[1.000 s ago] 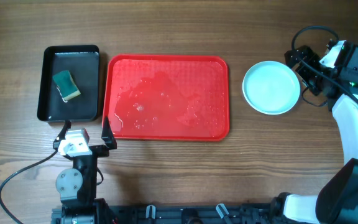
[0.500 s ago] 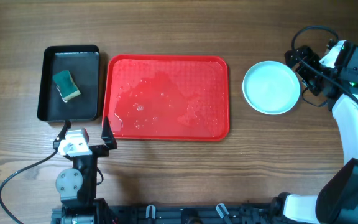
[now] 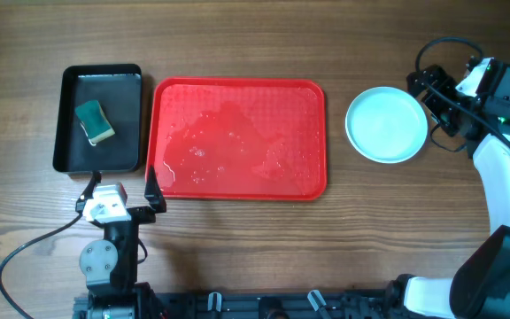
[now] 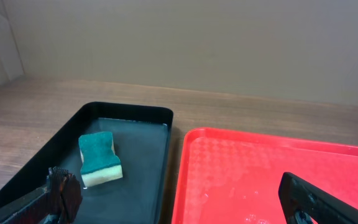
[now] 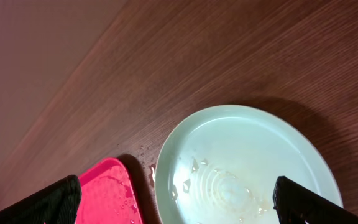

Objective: Clean dirty plates on tray and stack at the side

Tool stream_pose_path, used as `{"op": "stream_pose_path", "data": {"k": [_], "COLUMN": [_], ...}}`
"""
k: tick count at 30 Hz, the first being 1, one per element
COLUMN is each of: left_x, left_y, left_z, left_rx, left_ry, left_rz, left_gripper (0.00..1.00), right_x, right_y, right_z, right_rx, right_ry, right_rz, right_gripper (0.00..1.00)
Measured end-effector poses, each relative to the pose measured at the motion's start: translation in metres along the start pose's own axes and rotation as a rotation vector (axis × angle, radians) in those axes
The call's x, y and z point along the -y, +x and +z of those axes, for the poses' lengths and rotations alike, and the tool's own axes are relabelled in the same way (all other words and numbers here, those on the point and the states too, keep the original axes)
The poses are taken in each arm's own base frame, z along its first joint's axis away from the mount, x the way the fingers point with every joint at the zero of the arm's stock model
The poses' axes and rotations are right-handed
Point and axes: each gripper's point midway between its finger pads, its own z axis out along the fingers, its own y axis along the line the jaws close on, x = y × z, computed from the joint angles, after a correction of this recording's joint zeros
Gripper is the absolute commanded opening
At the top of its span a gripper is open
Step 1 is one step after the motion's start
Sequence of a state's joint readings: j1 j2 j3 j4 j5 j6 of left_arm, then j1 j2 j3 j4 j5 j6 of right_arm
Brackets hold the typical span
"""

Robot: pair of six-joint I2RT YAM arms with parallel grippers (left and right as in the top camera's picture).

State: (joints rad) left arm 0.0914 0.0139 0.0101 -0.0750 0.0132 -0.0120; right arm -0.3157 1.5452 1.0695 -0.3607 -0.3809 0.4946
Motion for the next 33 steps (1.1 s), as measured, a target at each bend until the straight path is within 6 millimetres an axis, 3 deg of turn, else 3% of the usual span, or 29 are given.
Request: {"op": "stream_pose_path", "data": {"k": [5,9,15,18,23,27,33], "left_x": [0.000,0.000,0.000,0.000,0.000,0.000,0.000], "left_y": [0.000,0.000,0.000,0.000,0.000,0.000,0.000], "left_z": [0.000,0.000,0.000,0.000,0.000,0.000,0.000], "left_rx": [0.000,0.000,0.000,0.000,0.000,0.000,0.000], "left_ry": [0.000,0.000,0.000,0.000,0.000,0.000,0.000], "left_rz": [0.000,0.000,0.000,0.000,0.000,0.000,0.000], "left_gripper": [1.00,1.00,1.00,1.00,1.00,1.00,1.00], "right_x": [0.006,0.003,-0.061,-0.082,-0.078,-0.069,-0.056], "right_y": [-0.003,-0.003,0.004,0.028,0.058,0.085,0.128], "right_z": [-0.002,-0.024,-0.092,-0.123,-0.150,-0.156,-0.146], "right_rx": [0.026,0.106,0.343,0.464,0.657,0.764,0.804], "right_ry": [0.041,0.090,-0.026,-0.105,-0.196,-0.274,-0.365], "right_rz": [-0.004,-0.053,-0.426,-0.609,-0.731,-0.784,-0.827], "right_gripper": [1.00,1.00,1.00,1.00,1.00,1.00,1.00]}}
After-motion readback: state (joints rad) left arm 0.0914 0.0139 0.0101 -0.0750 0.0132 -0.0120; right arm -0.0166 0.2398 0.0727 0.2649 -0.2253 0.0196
